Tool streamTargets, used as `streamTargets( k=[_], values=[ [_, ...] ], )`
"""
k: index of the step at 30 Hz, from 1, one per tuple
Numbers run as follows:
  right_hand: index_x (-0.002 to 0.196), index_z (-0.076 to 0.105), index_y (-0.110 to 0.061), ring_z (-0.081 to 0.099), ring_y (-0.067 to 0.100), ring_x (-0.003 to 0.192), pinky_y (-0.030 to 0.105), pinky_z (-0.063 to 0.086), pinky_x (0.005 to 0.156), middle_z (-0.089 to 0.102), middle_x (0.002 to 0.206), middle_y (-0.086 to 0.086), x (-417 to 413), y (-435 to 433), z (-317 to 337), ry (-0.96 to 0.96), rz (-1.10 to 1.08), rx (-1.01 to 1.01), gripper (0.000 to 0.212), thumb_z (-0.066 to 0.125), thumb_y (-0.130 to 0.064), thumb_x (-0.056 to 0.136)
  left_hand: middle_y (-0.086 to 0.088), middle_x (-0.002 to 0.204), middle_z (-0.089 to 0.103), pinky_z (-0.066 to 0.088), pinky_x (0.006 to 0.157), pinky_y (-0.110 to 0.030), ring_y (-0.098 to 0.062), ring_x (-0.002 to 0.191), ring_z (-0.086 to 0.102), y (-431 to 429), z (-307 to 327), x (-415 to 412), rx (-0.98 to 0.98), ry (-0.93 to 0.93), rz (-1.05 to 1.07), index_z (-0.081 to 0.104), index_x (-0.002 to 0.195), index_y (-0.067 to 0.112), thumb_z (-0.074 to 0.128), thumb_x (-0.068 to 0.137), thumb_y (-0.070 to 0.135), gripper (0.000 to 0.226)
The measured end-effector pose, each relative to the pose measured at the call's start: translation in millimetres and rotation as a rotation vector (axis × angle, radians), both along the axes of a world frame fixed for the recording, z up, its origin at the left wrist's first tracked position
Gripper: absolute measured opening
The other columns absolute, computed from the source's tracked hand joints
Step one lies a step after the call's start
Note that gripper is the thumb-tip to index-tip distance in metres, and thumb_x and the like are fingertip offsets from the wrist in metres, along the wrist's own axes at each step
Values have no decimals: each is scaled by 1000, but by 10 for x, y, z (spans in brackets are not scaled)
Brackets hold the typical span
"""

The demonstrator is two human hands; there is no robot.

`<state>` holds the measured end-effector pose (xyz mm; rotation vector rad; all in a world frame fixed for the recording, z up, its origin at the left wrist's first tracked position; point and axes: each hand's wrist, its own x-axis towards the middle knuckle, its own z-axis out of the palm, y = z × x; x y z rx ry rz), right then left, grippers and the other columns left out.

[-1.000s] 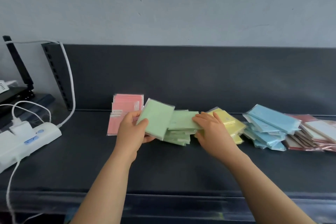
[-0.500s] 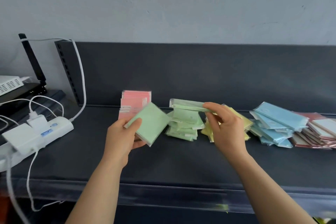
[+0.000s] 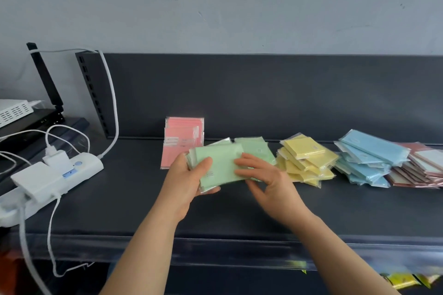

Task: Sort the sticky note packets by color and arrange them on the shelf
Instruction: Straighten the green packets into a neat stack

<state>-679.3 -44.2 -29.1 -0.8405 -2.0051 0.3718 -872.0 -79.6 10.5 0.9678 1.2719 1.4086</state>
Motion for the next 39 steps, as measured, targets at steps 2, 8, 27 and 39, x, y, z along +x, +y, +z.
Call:
streamTargets(
  k=[2, 8, 27, 39],
  values=[
    [120, 66, -17, 38, 4, 135, 22, 28, 114, 52, 135, -13, 63, 33, 41, -86, -126, -86, 41, 55, 5, 87, -6, 110, 67, 60, 69, -44, -25, 97, 68, 21, -49, -72, -2, 110, 86, 56, 110, 14, 57, 96, 18, 14],
    [150, 27, -19, 15, 20, 146, 31, 18, 116, 16, 159, 5, 103, 231, 227, -402, -354, -261, 58, 46, -38, 98, -3, 106, 66, 58, 78, -48, -23, 96, 66, 56, -113, -174, -4, 70, 250, 55, 105, 18, 52, 97, 18, 9],
    [114, 57, -31, 47, 12, 108, 31, 37, 98, 57, 114, -13, 100, 230, 224, -326, -290, -188, 36, 69, -41, 82, -4, 103, 68, 52, 91, -54, -25, 99, 66, 79, -105, -281, 56, -22, 352, 56, 96, 19, 54, 96, 18, 2],
    [86, 65, -33, 54, -2, 91, 19, 44, 81, 61, 94, -20, 333, -87, 26, -226, -240, -241, 30, 73, -57, 69, -4, 106, 67, 52, 90, -56, -25, 100, 65, 115, -187, -222, 73, -22, 345, 55, 95, 22, 53, 96, 19, 4]
  ],
)
